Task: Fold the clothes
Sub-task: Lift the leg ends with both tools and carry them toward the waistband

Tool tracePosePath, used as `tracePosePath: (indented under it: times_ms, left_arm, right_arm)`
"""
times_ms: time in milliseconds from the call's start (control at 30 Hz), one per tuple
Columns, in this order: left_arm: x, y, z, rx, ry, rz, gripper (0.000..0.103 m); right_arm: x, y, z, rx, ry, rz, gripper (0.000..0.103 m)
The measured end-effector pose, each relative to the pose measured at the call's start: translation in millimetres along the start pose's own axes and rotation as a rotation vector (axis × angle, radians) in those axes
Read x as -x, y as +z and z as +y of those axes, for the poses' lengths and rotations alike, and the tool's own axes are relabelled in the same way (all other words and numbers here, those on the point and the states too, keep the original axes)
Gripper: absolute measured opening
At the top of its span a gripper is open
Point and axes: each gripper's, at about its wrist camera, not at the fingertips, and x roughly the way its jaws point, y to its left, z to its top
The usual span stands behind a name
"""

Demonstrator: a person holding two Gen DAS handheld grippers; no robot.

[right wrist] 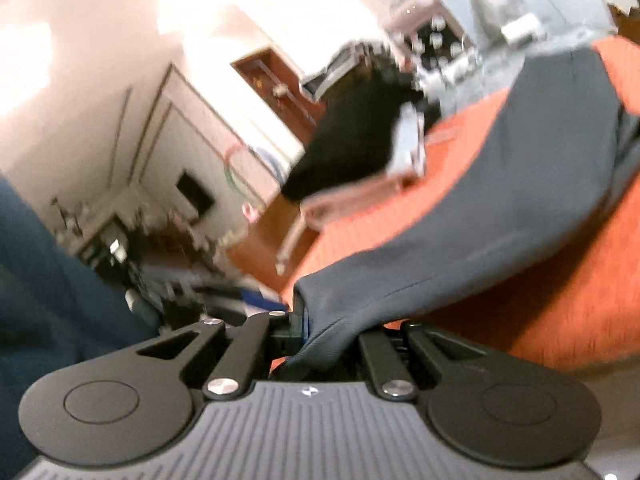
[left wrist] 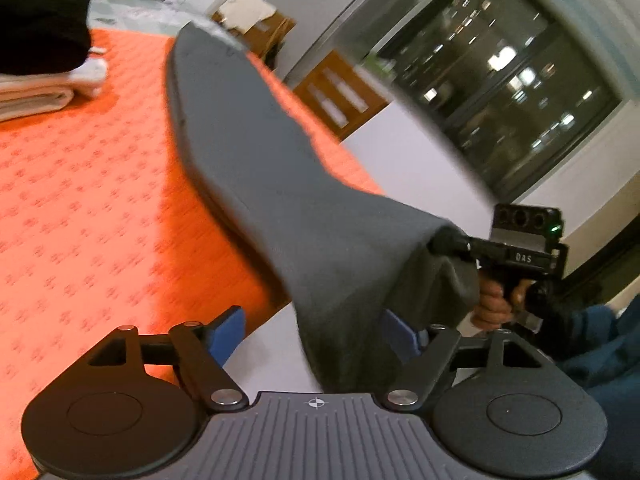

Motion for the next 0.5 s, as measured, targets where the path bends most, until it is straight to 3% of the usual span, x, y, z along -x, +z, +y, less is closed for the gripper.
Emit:
tracePosePath:
  times_ms: [200, 367, 400, 467, 500]
  left_arm:
    - [-22, 25, 10, 0.087, -0.161, -0.145, 0.086]
    - [-45, 49, -7, 0.027, -0.26, -0.214, 0.085]
    - [-48, 52, -11, 0.013, -0.281, -0.219, 0.082]
    - [-51, 53, -20, -0.016, -0.322, -0.193, 0.065]
    - [-52, 52, -25, -0.031, -0.338, -0.175, 0.049]
  right_arm:
    - [25, 50, 7, -0.003, -0.007, -0.085, 0.005]
    - [29, 69, 8, -0.017, -0.044, -0.092, 0.005]
    - [30, 71, 8, -0.019, -0.05, -0.088, 0.005]
    - [30, 71, 8, -0.022, -0.068, -0.081, 0.005]
    - [31, 70, 9, -0.026, -0.076, -0.078, 0.006]
